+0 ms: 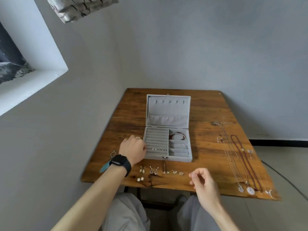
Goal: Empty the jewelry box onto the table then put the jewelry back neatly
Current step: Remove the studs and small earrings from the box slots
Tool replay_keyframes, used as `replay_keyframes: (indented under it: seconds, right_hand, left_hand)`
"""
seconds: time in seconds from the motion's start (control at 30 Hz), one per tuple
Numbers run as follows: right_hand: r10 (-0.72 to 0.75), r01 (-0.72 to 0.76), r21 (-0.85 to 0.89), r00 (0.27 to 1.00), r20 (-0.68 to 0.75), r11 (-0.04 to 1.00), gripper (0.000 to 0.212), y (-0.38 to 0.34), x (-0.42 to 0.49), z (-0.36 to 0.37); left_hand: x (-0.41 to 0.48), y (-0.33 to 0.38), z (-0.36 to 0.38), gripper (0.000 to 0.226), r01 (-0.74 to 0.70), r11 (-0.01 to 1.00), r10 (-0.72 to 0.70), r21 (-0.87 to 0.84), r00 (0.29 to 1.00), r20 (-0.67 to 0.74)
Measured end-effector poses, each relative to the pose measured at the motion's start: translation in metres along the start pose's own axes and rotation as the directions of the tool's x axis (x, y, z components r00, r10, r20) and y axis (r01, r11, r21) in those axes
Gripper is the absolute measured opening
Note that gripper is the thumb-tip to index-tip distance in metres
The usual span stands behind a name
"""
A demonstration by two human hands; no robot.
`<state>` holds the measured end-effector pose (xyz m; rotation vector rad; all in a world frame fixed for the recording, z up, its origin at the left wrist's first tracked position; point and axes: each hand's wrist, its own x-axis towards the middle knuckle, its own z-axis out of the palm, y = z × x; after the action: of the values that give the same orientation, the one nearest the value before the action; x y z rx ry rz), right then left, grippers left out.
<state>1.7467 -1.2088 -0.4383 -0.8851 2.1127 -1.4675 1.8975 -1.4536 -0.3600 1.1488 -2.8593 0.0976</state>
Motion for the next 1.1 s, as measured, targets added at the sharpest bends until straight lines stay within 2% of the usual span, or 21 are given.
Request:
replay_keyframes:
  seconds: [0.2, 0.37, 0.57, 0.67, 0.73, 0.83, 0.97, 1.1]
  right_hand:
    - [0.098, -0.097, 0.064, 0.995, -0.008, 0.993, 0.012, 0.008, 0.002, -0.007]
    - [0.093, -0.091, 0.105, 0.995, -0.019, 0.990, 0.014, 0.007, -0.001, -0.011]
    - [0.035, -0.038, 0.065, 0.998, 0.057, 0.997, 0.019, 0.005, -0.003, -0.014]
    - [0.002, -0.005, 0.046, 0.998, 0.057, 0.999, 0.019, 0.003, -0.005, -0.015]
    - [-0.013, 0.011, 0.031, 0.998, 0.061, 0.999, 0.018, 0.000, -0.006, -0.015]
    - [-0.064, 0.064, -0.009, 0.997, 0.053, 0.998, 0.021, -0.005, -0.009, -0.014]
    - [-0.192, 0.192, -0.089, 0.981, 0.014, 0.977, 0.017, -0.016, -0.019, 0.003]
    - [-0.291, 0.290, -0.219, 0.956, 0.029, 0.932, 0.009, -0.028, -0.030, 0.033]
  left_hand:
    - [0.013, 0.016, -0.007, 0.015, 0.050, 0.992, -0.056, 0.113, 0.997, 0.056]
    - [0.015, 0.016, -0.007, 0.015, 0.032, 0.994, -0.044, 0.107, 0.992, 0.117]
    - [0.011, 0.021, -0.003, 0.015, -0.016, 0.993, 0.000, 0.116, 0.990, 0.138]
    - [0.001, 0.016, -0.005, 0.009, 0.011, 0.997, -0.003, -0.072, 0.994, 0.107]
    - [-0.015, 0.010, -0.005, 0.005, 0.021, 0.965, -0.025, -0.260, 1.000, -0.013]
    - [-0.054, 0.013, 0.001, 0.004, -0.052, 0.888, -0.041, -0.456, 0.981, -0.190]
    - [-0.101, 0.025, 0.024, 0.006, -0.043, 0.824, -0.044, -0.565, 0.989, -0.140]
    - [-0.119, 0.036, 0.045, 0.006, 0.017, 0.822, -0.097, -0.570, 0.989, -0.110]
